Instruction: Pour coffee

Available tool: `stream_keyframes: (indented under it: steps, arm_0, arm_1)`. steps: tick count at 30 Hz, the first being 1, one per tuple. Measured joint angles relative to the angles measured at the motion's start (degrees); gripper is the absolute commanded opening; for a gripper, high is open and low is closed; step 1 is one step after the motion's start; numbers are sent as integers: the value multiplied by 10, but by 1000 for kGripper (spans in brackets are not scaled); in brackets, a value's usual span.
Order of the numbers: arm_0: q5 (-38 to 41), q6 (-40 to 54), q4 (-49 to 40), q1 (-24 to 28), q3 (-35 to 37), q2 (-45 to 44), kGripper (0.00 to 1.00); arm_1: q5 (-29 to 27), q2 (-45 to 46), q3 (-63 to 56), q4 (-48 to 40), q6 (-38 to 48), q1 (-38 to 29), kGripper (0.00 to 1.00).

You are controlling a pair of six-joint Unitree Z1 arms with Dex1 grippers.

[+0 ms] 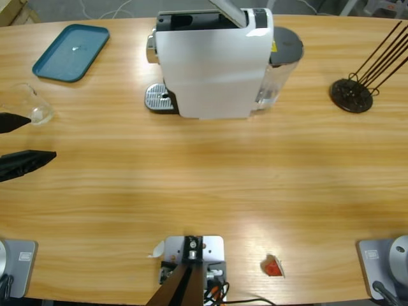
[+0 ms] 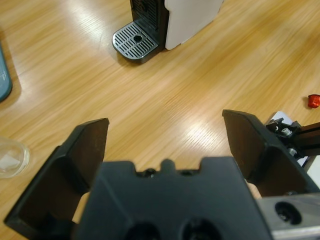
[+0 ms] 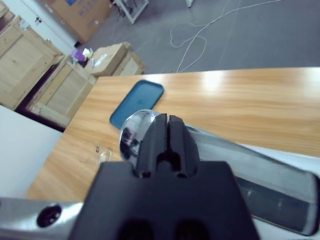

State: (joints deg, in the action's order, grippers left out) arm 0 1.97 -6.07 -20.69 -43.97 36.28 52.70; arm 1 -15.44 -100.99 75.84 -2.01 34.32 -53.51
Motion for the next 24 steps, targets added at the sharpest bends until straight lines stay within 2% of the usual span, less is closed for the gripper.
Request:
stream_keyframes:
  steps: [3,6,18,19,20,21,24]
  arm_0:
    - [0,0,0,0,-2,0,993]
    - [0,0,0,0,-2,0,992]
    - [0,0,0,0,-3,-1,991]
    - [0,0,0,0,-3,-1,992]
    - [0,0,0,0,-3,-1,992]
    - [0,0,0,0,-3,-1,992]
    - [0,0,0,0,-3,-1,996]
  arm_1:
    - [49,-31,3,11,26,-3,0]
    - [70,-45,18,25,45,-6,0]
    - [71,-67,40,78,60,6,0]
    - [70,-68,41,78,60,10,154]
    - [69,-70,43,78,60,15,698]
    - [68,-70,43,78,60,20,972]
    - [66,-68,43,79,35,23,1000]
